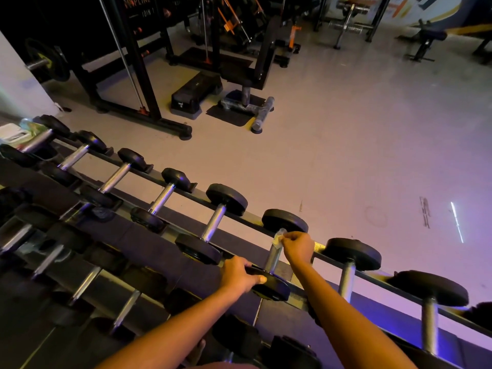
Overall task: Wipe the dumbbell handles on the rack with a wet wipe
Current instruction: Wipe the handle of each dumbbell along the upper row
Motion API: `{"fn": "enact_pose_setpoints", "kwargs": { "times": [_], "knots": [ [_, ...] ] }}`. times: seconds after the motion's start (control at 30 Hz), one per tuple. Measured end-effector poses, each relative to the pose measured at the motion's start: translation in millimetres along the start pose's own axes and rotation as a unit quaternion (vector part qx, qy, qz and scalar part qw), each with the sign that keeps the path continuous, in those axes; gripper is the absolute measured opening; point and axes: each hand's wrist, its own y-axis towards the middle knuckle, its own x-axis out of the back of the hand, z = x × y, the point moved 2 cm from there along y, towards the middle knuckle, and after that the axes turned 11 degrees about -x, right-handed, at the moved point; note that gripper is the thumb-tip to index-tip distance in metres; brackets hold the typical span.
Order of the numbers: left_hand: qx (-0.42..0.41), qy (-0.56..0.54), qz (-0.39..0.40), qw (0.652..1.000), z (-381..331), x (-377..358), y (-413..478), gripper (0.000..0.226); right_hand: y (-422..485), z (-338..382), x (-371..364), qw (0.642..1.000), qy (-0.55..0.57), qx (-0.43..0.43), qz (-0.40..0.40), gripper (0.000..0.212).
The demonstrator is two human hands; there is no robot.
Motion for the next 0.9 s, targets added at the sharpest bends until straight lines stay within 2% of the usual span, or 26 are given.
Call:
{"fn": "enact_pose_setpoints", "kwargs": {
  "times": [0.1, 0.27, 0.33, 0.4, 0.53, 0.6, 0.7, 0.8, 0.9],
  "knots": [
    [0.002, -0.006, -0.001, 1.0, 0.5, 0.0, -0.6, 0.053, -5.1, -7.1, -4.7, 0.999, -0.046, -0.008, 0.008, 0.011],
    [0.002, 0.0, -0.007, 1.0, 1.2, -0.1, -0.4, 0.057, -15.6, -42.5, -7.6, 0.983, -0.158, -0.033, 0.088, 0.011],
    [0.0, 0.006, 0.002, 1.0, -0.3, 1.0, 0.7, 0.055, -20.2, -52.8, -7.0, 0.977, -0.168, -0.052, 0.118, 0.01],
    [-0.003, 0.008, 0.01, 1.0, -0.8, 1.7, 1.6, 0.054, -20.7, -53.8, -2.0, 0.982, -0.126, -0.059, 0.129, 0.008],
    [-0.005, 0.011, 0.002, 1.0, 1.8, 1.6, 1.2, 0.055, -7.7, -32.0, 14.6, 0.997, 0.029, -0.065, 0.011, 0.007],
    [-0.008, 0.009, -0.002, 1.0, 3.1, 0.2, 1.5, 0.054, -0.5, -16.0, 14.4, 0.995, 0.078, -0.064, -0.016, 0.009],
    [-0.009, 0.009, -0.003, 1.0, 1.0, 1.3, 0.4, 0.053, -0.5, -2.3, 2.1, 0.997, 0.054, -0.054, 0.009, 0.006],
    [-0.011, 0.012, -0.008, 1.0, 0.6, 2.3, -0.2, 0.052, -9.1, -5.5, -5.9, 0.999, 0.014, -0.034, -0.003, 0.021],
    [-0.009, 0.006, -0.017, 1.0, 2.5, 0.6, -0.5, 0.053, -13.1, -20.2, -7.3, 0.999, -0.03, -0.038, 0.014, 0.022]
  ]
}}
